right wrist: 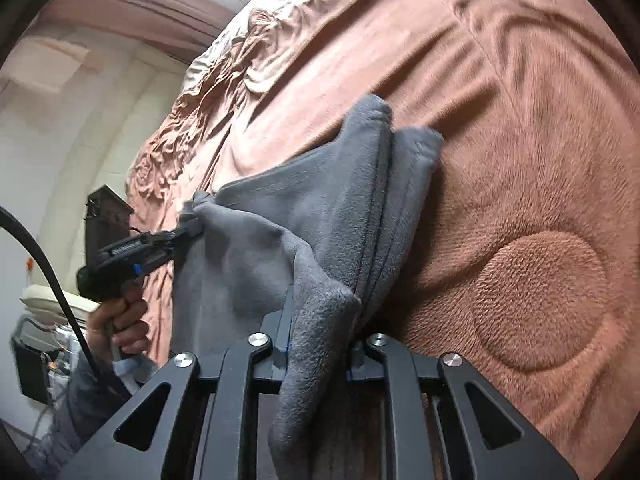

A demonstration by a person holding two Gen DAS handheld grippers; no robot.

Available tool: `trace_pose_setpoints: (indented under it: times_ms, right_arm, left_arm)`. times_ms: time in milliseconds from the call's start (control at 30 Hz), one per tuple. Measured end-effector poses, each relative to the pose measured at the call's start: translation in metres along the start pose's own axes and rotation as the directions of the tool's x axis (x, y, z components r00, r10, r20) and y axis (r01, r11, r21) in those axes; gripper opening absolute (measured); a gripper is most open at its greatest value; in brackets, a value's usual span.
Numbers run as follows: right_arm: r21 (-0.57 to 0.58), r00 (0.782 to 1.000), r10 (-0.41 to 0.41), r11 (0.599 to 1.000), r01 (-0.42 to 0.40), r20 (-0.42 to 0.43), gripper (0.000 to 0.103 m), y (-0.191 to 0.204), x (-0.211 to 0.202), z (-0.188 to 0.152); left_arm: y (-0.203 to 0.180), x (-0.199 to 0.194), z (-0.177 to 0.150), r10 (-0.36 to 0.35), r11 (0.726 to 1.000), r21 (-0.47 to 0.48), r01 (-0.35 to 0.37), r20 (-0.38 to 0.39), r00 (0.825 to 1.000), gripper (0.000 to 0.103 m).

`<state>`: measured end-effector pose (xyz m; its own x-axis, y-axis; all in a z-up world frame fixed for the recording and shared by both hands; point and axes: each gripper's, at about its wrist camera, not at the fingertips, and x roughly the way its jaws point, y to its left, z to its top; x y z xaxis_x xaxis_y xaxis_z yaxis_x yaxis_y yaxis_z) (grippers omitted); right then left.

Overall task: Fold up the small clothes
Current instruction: 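Grasp the folded shirt end with both grippers side by side, then lift the folded grey shirt with both grippers and carry it toward the bed head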

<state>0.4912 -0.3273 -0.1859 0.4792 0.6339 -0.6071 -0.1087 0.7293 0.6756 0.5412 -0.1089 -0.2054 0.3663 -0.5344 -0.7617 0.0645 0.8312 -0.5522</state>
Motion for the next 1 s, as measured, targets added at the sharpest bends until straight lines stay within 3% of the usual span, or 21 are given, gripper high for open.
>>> trace_pose_setpoints:
  times_ms: [567,1000]
  right_arm:
    - [-0.151,0.984,-0.056,0.985,0.082,0.169,0.011,0.075,-0.078,-0.048]
    - [-0.242,0.955,-0.067,0.96,0.141,0.289,0.011,0.124,-0.16,-0.121]
  left_arm:
    - [-0.047,-0.1,-0.025,-0.058,0.996,0.079,0.045,0.166,0.984,0.008]
    - [-0.087,-0.182,-0.063,-0.116,0.986,0.149,0.077,0.274,0.955,0.008]
